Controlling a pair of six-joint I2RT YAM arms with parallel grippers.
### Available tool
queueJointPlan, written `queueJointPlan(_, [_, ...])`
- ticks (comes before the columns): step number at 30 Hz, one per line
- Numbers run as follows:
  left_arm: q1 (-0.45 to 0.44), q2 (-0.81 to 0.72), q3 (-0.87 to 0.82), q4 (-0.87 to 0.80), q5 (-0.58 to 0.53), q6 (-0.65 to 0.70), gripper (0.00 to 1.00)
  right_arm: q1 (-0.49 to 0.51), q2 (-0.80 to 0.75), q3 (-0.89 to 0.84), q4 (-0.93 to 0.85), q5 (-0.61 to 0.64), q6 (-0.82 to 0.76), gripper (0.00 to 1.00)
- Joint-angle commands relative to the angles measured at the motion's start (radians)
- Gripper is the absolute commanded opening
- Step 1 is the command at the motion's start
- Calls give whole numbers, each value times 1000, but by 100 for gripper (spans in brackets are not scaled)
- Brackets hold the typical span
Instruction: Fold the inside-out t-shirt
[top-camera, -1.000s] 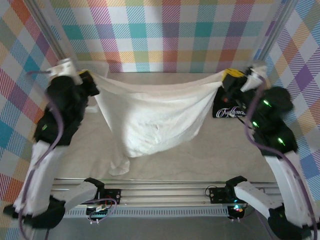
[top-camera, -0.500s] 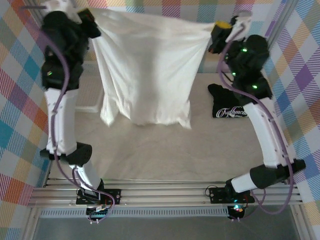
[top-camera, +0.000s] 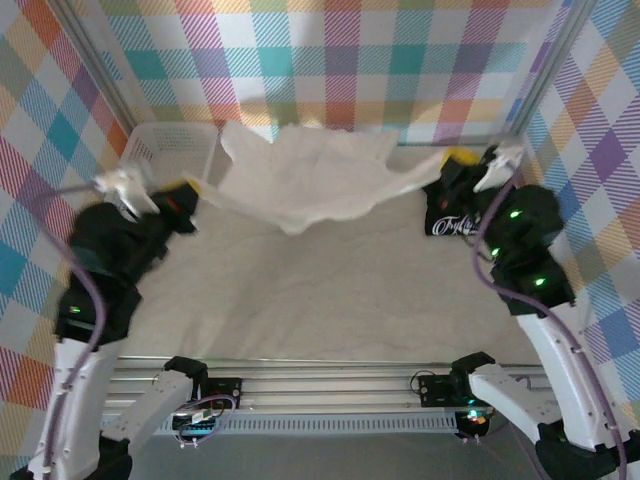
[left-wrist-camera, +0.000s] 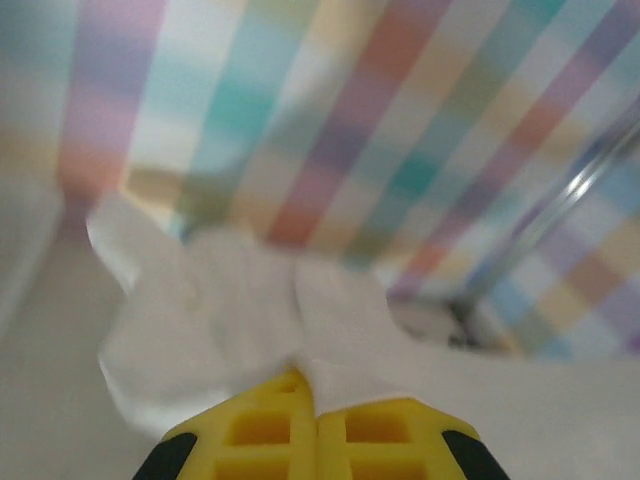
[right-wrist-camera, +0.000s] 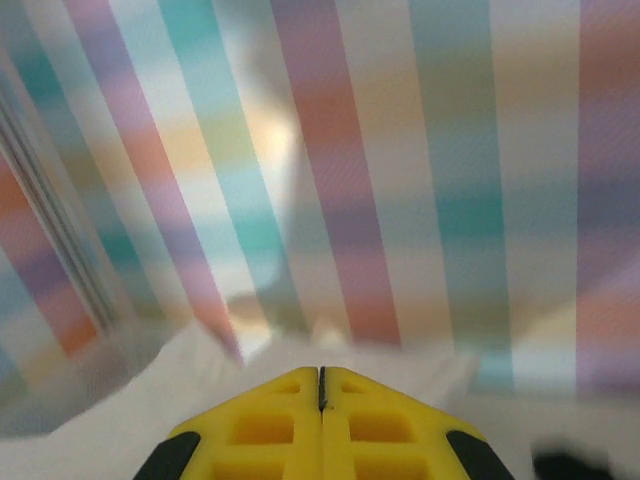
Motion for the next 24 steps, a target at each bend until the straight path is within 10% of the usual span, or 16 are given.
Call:
queueJointPlan(1, [-23,-131,-317,-34,143,-160,0,-6,-92,-233,-126,30,109,0])
queueJointPlan(10, [-138,-233,-782,32,132,-276,3,-6,-101,-504,-111,13,214,0])
queueJointPlan(18, [-184,-212,-769,15,2,-210,59,-5,-29,-392,-162,-37,118,0])
queueJointPlan(24, [-319,-130,-685,196,-109,-31,78,-6,-29,-308,-214,-109,59,0])
